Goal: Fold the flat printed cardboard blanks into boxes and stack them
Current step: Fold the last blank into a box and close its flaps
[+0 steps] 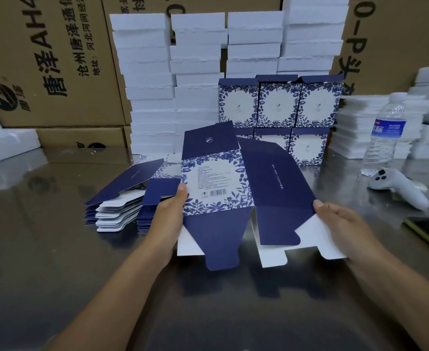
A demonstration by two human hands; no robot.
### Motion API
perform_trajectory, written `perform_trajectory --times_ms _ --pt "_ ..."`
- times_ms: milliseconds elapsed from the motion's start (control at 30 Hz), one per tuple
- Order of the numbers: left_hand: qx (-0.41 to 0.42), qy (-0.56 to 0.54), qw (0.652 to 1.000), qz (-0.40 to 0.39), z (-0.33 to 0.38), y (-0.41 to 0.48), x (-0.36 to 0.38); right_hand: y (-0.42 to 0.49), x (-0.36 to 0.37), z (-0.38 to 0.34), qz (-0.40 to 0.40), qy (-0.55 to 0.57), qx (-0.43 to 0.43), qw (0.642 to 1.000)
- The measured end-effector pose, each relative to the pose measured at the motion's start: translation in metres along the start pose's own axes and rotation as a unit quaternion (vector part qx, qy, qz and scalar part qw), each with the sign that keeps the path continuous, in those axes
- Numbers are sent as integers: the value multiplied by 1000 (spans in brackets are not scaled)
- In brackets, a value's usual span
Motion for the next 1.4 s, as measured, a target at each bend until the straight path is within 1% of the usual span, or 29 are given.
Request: perform_trajectory --times_ms 67,100,167,233,267,333,400,500,567,600,667,733,800,900,967,1033,1067,1133,1200,1300,1400 --pt "-23 -16 1000 -15 -1 0 2 1 -1 1 16 4 -8 1000" --pt "-20 -10 1000 -20 -1 0 3 1 -2 0 27 9 -4 1000" --pt "11 26 999 -29 -2 -1 3 2 -4 1 41 12 0 999" --pt "21 41 998 -35 -3 -2 3 5 -5 5 49 -16 -14 999" --pt "18 33 998 -39 -3 -2 3 9 -5 9 52 -47 -36 997" --pt "7 5 999 -46 -1 -2 1 8 -1 9 59 -115 -113 985" --pt "-8 -25 998 -54 0 -2 2 4 6 12 35 -171 -158 972" --pt "-25 -68 996 -49 2 -6 4 -1 13 16 -52 -220 -190 955" --pt "-21 -69 996 -56 4 -7 6 -5 13 17 -112 -241 -205 942" --pt "-19 -64 996 -64 4 -7 7 -6 12 17 -127 -271 -216 929" --pt "-17 -54 995 -80 4 -8 9 -6 11 18 -130 -322 -237 907" --pt "-12 -44 995 -94 3 -9 13 -10 14 17 -131 -315 -241 909" --pt "3 -13 993 -114 -1 -11 19 -12 17 16 -128 -277 -240 922" --pt "56 40 984 -163 -7 -16 25 -13 21 13 -92 -213 -265 936" --pt "111 97 964 -221 -11 -19 24 -15 21 8 -68 -193 -267 942" --pt "167 189 927 -277 -16 -20 22 -17 19 6 -65 -176 -254 949" --pt "175 217 913 -299 -19 -21 21 -18 18 5 -60 -170 -252 951" --pt "170 222 903 -326 -21 -21 20 -17 18 5 -57 -155 -246 955" --pt "180 212 908 -313 -20 -21 20 -18 17 4 -67 -160 -238 956" --pt "203 201 924 -254 -17 -17 19 -20 19 2 -62 -138 -231 961" --pt "205 195 935 -213 -16 -15 17 -22 20 3 -68 -136 -238 959"
Point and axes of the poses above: each hand's wrist, its own y-axis towards the middle knuckle, its own x-axis out of the palm, z = x × y, the point moved 2 cm from there along y, towards the middle knuckle, and after that the axes turned 9 degrees about z, right-handed, at the moved point
